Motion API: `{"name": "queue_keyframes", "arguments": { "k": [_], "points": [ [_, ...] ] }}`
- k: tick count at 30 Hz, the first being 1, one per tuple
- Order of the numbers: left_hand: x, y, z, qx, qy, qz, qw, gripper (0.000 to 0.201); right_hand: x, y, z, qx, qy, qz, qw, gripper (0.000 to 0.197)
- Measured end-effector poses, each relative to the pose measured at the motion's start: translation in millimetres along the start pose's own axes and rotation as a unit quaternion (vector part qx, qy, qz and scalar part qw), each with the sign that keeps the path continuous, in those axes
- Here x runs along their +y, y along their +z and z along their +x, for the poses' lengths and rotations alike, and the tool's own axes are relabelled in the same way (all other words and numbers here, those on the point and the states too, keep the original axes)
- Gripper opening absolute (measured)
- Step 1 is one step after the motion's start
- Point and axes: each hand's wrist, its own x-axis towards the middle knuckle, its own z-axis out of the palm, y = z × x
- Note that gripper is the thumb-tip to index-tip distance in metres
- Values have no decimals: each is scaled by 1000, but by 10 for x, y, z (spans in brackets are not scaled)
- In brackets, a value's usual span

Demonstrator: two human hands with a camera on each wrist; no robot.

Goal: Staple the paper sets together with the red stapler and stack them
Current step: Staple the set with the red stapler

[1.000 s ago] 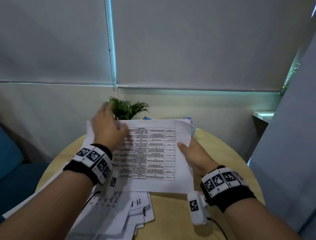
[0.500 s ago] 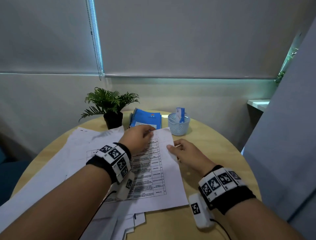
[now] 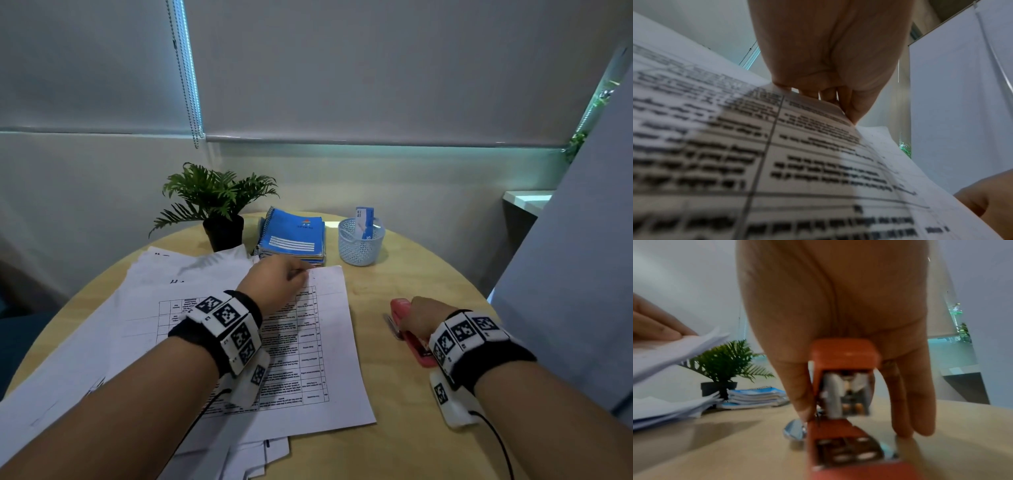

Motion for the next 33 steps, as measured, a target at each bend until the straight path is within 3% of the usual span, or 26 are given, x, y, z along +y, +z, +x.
{"name": "queue_keyframes", "arguments": {
  "k": [3,5,7,10,13,16,21,30,33],
  "points": [
    [22,-11,-22,-1,-2,0,1000,28,-4,-25,38,12,22,103,994,48],
    [52,-23,-44,4,1,-2,1000,27,-52,-73,59,34,17,229,973,46],
    [78,-33,-67,11,5,-4,1000,27,-162,-131,41,89,-5,364,927,38],
    [114,-60,-99,21,13,-9,1000,26,-371,-204,-15,184,-34,537,823,29],
    [160,-96,-144,34,19,-9,999,27,-546,-241,-100,237,-39,617,750,28],
    [205,-121,-195,40,22,-6,999,27,-650,-190,-168,245,-38,670,699,36],
    [278,-123,-295,49,37,20,998,27,-836,-19,-296,284,-36,683,672,46],
    [432,-195,-463,59,82,16,995,25,-949,-104,-370,310,-26,750,584,35],
    [463,-219,-488,57,87,5,995,25,-981,-111,-339,313,-19,757,573,39]
  ]
}}
